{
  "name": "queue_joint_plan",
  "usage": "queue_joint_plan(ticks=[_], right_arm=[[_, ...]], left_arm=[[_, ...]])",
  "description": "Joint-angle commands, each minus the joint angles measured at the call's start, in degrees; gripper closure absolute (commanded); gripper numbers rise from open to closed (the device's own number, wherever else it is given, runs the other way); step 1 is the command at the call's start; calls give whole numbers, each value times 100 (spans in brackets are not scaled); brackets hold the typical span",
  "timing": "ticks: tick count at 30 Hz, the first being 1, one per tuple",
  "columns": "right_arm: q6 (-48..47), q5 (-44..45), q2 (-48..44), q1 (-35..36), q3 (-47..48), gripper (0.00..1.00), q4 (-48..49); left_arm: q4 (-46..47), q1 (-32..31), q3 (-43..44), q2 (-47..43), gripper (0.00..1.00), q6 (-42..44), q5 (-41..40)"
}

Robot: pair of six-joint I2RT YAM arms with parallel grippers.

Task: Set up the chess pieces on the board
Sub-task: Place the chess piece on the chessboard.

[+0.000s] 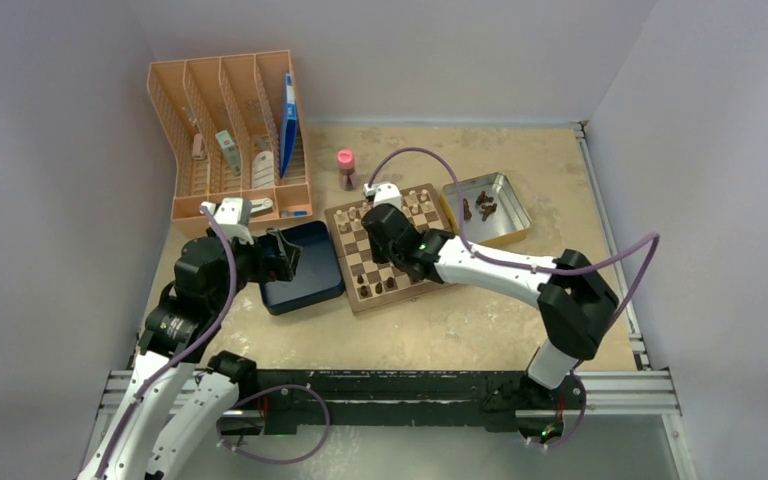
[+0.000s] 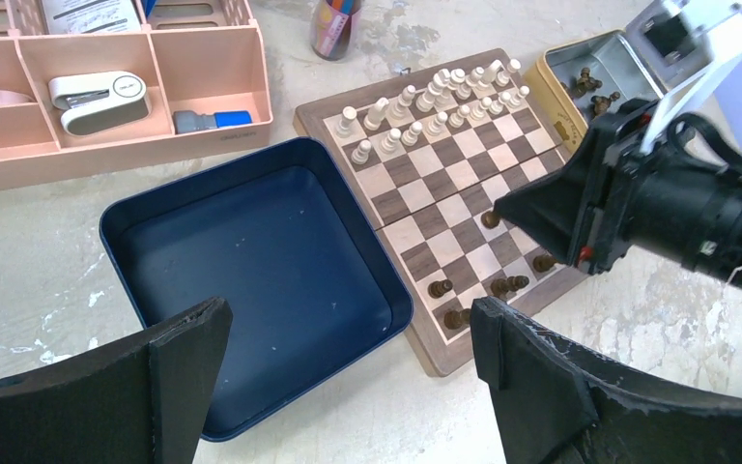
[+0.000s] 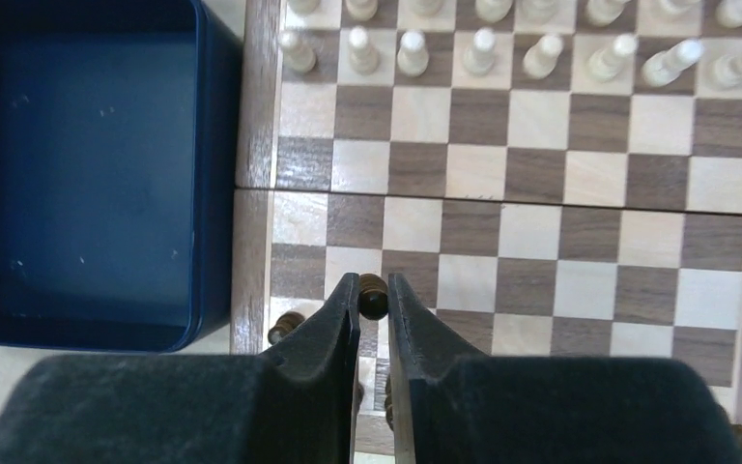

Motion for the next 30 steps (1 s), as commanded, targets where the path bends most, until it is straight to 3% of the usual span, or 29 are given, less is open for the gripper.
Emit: queue_joint_plan(ticks=[1, 30], right_arm=[[169, -2, 199, 198, 71, 85, -14], [137, 227, 790, 489, 428, 82, -374]], left_arm=[[87, 40, 74, -7, 5, -28, -78], [69, 41, 75, 71, 5, -31, -82]])
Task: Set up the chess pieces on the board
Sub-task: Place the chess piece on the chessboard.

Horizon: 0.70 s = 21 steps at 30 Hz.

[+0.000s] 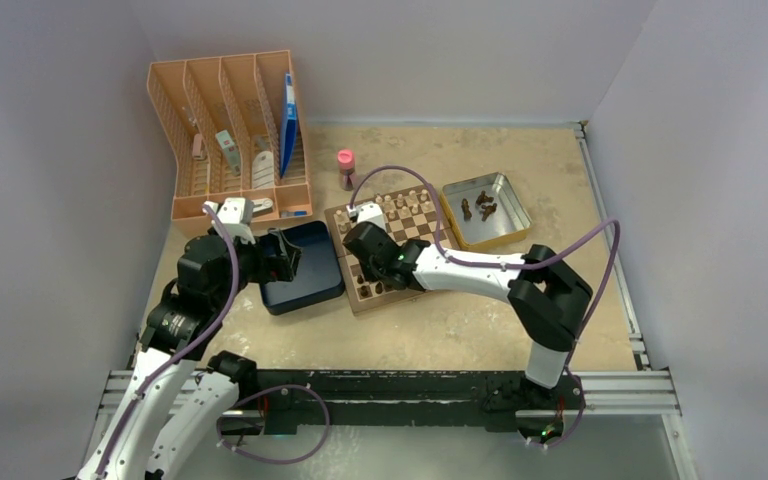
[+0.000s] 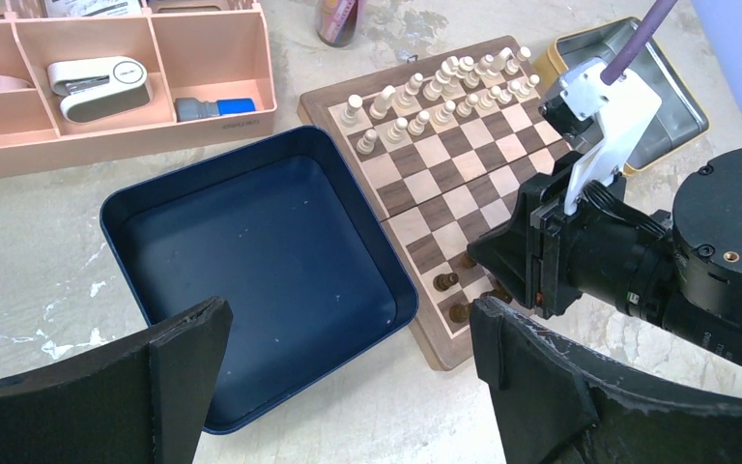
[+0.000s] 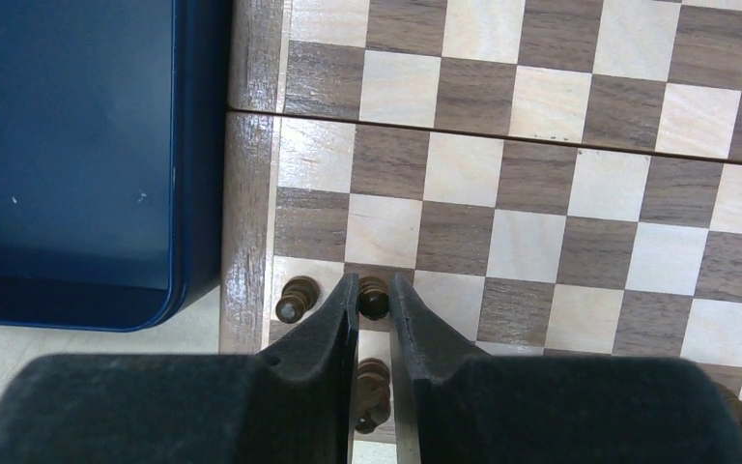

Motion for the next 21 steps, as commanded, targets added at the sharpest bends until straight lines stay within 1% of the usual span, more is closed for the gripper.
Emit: queue_joint_plan(ticks=[1, 12, 21], right_arm=[[-10, 134, 40, 38, 288, 82, -27], [-83, 228, 168, 36, 364, 81, -257], [-76, 164, 151, 38, 358, 80, -229]], left_arm=[[147, 37, 75, -11, 5, -29, -60], [132, 36, 78, -38, 5, -42, -205], [127, 37, 79, -67, 5, -42, -218]])
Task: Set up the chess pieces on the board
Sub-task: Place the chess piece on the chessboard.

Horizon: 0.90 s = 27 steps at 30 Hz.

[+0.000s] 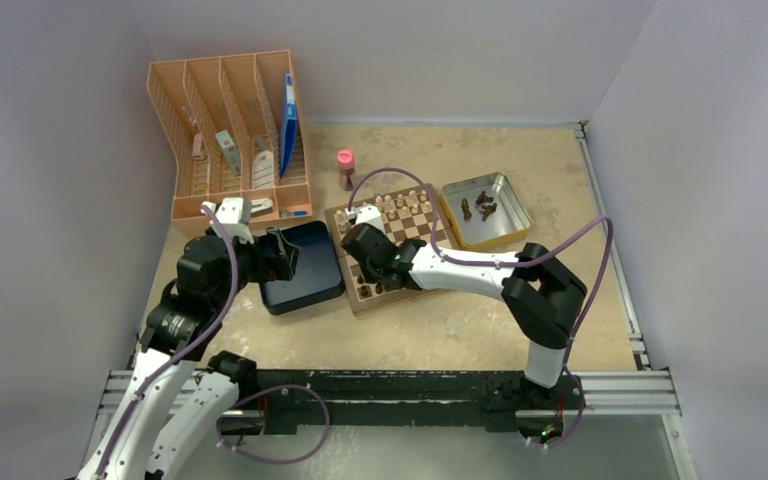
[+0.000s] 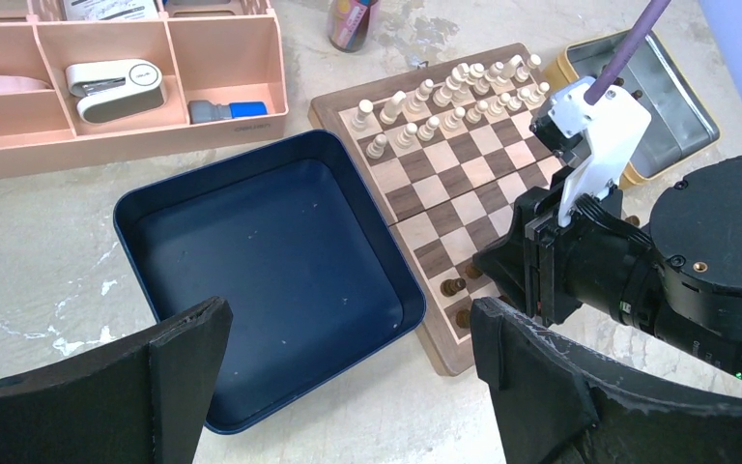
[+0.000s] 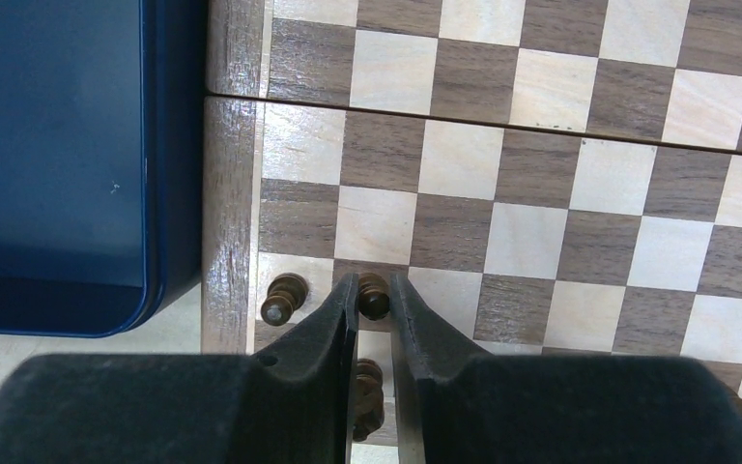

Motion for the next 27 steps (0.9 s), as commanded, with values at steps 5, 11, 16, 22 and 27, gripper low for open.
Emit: queue_joint_plan(ticks=[5, 11, 16, 22, 27], right_arm=[[-53, 47, -46, 37, 206, 78, 28], [-17, -16, -110, 65, 203, 77, 75], [-33, 40, -49, 65, 295, 77, -26], [-21, 43, -20, 65, 292, 77, -19], [13, 33, 1, 65, 263, 78, -8]], left_arm=[[132, 37, 84, -44, 5, -21, -68], [134, 37, 92, -4, 5, -13, -41], [141, 37, 84, -45, 5, -9, -58], [145, 37, 83, -30, 5, -4, -59], [134, 37, 83, -23, 5, -4, -59]])
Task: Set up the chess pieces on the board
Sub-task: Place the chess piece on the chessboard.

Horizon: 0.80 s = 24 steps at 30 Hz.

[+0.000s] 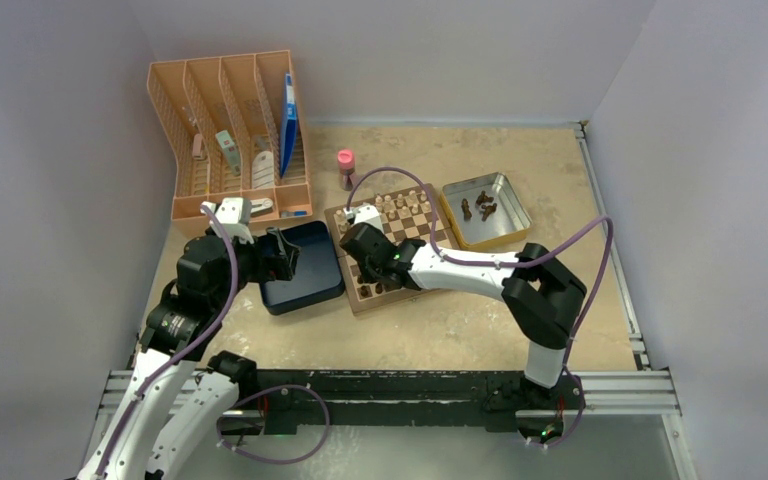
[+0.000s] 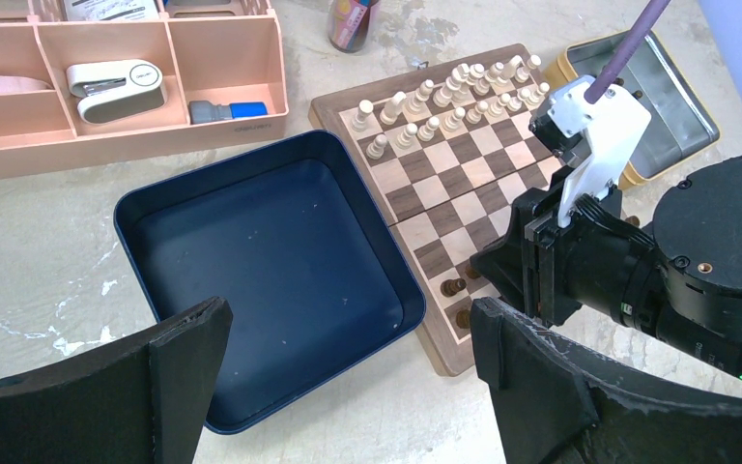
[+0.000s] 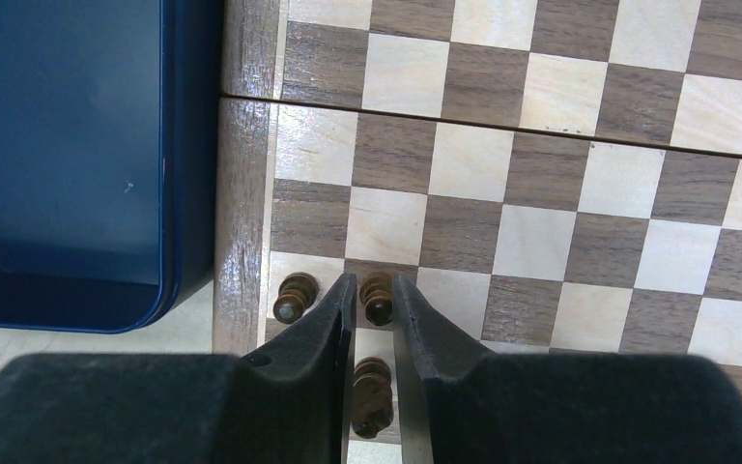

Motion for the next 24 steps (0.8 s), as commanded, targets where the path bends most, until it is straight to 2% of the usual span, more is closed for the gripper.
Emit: queue_joint_plan(ticks=[1, 13, 24], right_arm=[[5, 77, -1, 28, 197, 78, 25], [-51, -96, 78, 28, 170, 74, 47], [-131, -67, 137, 28, 342, 77, 58]], left_arm=[[130, 40, 84, -12, 5, 7, -60], [128, 40, 84, 11, 5, -2, -70], [122, 40, 91, 9, 5, -10, -87]])
